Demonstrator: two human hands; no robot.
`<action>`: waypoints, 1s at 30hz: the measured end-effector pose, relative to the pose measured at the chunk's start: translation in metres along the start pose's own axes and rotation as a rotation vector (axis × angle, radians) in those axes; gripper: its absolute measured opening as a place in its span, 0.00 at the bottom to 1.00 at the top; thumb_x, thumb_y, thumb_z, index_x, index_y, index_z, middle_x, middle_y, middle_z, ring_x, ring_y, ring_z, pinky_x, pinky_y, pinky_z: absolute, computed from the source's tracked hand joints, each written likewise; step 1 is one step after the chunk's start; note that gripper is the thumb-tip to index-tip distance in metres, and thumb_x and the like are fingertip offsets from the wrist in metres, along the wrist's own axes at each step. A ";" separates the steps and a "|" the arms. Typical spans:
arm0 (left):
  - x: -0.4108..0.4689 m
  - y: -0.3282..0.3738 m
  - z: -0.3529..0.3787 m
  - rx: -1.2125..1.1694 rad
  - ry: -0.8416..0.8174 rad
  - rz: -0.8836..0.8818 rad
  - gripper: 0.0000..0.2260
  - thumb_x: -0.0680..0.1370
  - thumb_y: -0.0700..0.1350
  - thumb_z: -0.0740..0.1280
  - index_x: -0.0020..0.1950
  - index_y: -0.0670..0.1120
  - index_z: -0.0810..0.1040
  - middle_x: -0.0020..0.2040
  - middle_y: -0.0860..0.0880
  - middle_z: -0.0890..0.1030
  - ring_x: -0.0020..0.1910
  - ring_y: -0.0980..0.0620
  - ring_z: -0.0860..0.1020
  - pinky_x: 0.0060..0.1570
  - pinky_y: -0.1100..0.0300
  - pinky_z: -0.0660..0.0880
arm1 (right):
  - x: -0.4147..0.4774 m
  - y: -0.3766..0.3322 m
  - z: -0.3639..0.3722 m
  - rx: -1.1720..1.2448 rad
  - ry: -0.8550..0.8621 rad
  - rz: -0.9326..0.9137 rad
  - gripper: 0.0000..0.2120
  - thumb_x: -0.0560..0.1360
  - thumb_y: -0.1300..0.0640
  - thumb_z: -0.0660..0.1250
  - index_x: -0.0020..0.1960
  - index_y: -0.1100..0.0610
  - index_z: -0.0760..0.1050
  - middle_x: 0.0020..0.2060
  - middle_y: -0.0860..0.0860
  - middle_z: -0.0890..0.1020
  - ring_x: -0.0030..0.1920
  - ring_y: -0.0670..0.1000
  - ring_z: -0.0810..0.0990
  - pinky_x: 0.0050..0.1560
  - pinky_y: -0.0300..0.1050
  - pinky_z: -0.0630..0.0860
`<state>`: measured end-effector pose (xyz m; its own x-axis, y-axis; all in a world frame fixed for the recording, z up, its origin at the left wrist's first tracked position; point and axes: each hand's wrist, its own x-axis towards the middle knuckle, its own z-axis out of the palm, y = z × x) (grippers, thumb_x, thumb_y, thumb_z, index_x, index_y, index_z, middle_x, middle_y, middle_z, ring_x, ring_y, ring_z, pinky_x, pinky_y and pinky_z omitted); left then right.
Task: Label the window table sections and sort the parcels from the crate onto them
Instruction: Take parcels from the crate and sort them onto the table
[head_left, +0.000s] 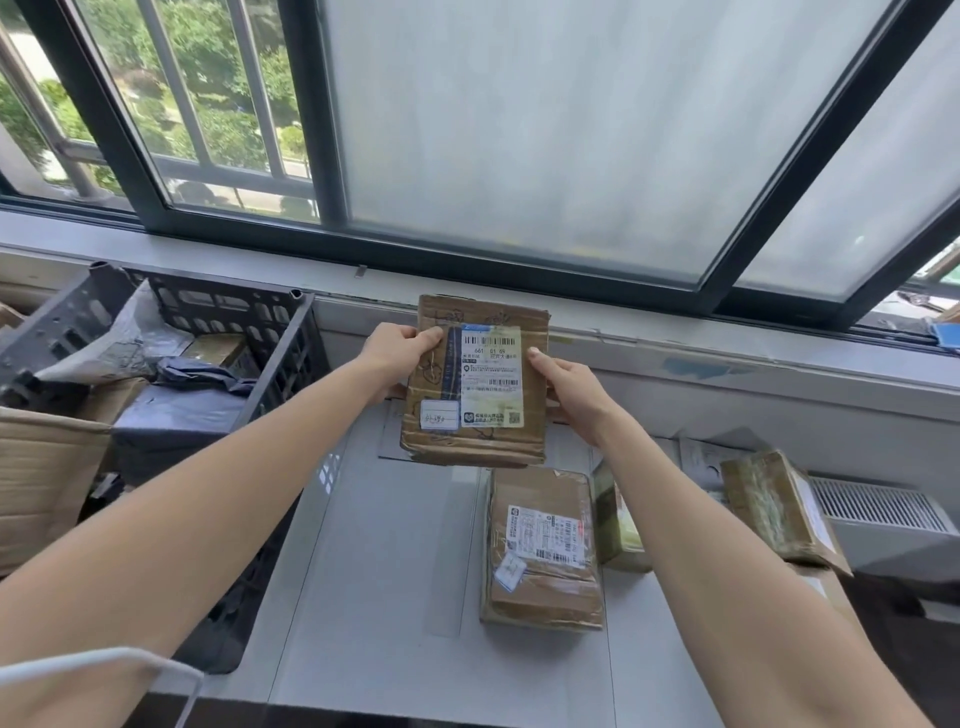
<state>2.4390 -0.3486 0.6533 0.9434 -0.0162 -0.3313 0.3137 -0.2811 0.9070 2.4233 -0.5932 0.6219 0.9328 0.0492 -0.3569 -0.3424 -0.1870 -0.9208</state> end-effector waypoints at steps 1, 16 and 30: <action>0.001 0.000 0.003 -0.001 -0.005 -0.006 0.16 0.81 0.53 0.64 0.56 0.41 0.81 0.50 0.45 0.85 0.50 0.47 0.83 0.48 0.53 0.77 | -0.002 0.002 -0.004 0.004 -0.013 -0.005 0.18 0.78 0.41 0.66 0.58 0.54 0.81 0.51 0.48 0.87 0.56 0.52 0.83 0.59 0.52 0.78; 0.005 0.022 0.071 -0.040 0.033 0.062 0.14 0.78 0.50 0.68 0.62 0.46 0.80 0.52 0.48 0.85 0.48 0.49 0.84 0.47 0.51 0.81 | -0.013 0.017 -0.047 0.066 0.348 -0.139 0.10 0.81 0.52 0.65 0.56 0.56 0.80 0.46 0.48 0.86 0.46 0.49 0.85 0.42 0.41 0.83; 0.017 0.021 0.146 -0.136 0.168 -0.119 0.05 0.76 0.41 0.72 0.50 0.41 0.80 0.46 0.41 0.84 0.41 0.46 0.83 0.38 0.54 0.80 | -0.033 0.053 -0.091 0.014 0.513 -0.084 0.20 0.74 0.56 0.70 0.65 0.58 0.77 0.54 0.51 0.84 0.52 0.48 0.83 0.53 0.48 0.82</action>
<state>2.4462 -0.4948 0.6285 0.9002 0.1720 -0.4001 0.4243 -0.1392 0.8947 2.3849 -0.6944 0.5990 0.8909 -0.4243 -0.1618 -0.2624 -0.1902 -0.9460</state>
